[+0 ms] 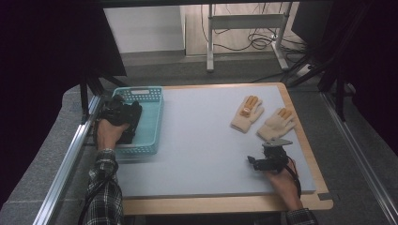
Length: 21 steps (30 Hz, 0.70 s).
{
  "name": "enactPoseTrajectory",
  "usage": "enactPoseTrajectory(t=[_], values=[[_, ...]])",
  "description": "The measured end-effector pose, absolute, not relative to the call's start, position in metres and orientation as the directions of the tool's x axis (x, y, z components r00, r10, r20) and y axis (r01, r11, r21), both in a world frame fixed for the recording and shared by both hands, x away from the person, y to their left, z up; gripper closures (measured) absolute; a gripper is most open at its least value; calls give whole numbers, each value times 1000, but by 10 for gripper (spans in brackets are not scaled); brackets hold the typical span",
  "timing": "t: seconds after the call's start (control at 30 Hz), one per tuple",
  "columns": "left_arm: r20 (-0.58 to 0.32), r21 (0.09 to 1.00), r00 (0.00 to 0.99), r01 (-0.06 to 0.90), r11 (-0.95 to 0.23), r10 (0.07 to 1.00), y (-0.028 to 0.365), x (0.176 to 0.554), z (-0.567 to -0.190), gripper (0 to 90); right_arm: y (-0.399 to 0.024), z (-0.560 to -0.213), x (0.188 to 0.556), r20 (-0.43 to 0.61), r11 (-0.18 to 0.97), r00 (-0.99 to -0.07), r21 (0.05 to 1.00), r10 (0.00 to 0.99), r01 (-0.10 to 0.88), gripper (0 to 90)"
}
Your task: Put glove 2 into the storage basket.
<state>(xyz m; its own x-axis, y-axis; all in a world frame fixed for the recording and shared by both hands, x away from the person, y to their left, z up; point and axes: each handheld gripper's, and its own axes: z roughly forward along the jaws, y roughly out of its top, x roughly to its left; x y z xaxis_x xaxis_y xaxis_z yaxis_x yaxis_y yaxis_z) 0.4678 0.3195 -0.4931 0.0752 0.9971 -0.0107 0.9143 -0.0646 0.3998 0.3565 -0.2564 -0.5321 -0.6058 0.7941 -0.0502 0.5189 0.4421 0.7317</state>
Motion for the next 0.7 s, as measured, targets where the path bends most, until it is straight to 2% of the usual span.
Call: enactPoseTrajectory(t=[0.3, 0.57, 0.7], values=[[-128, 490, 120, 870, -42, 985, 326, 458, -475, 57, -256, -532, 357, -50, 442, -606, 732, 794, 519, 152], [-176, 559, 187, 827, -58, 966, 316, 451, -464, 28, -256, -532, 356, -51, 442, -606, 732, 794, 519, 152], [-168, 603, 241, 792, -94, 956, 308, 445, -457, 15, -256, -532, 356, -51, 442, -606, 732, 794, 519, 152]])
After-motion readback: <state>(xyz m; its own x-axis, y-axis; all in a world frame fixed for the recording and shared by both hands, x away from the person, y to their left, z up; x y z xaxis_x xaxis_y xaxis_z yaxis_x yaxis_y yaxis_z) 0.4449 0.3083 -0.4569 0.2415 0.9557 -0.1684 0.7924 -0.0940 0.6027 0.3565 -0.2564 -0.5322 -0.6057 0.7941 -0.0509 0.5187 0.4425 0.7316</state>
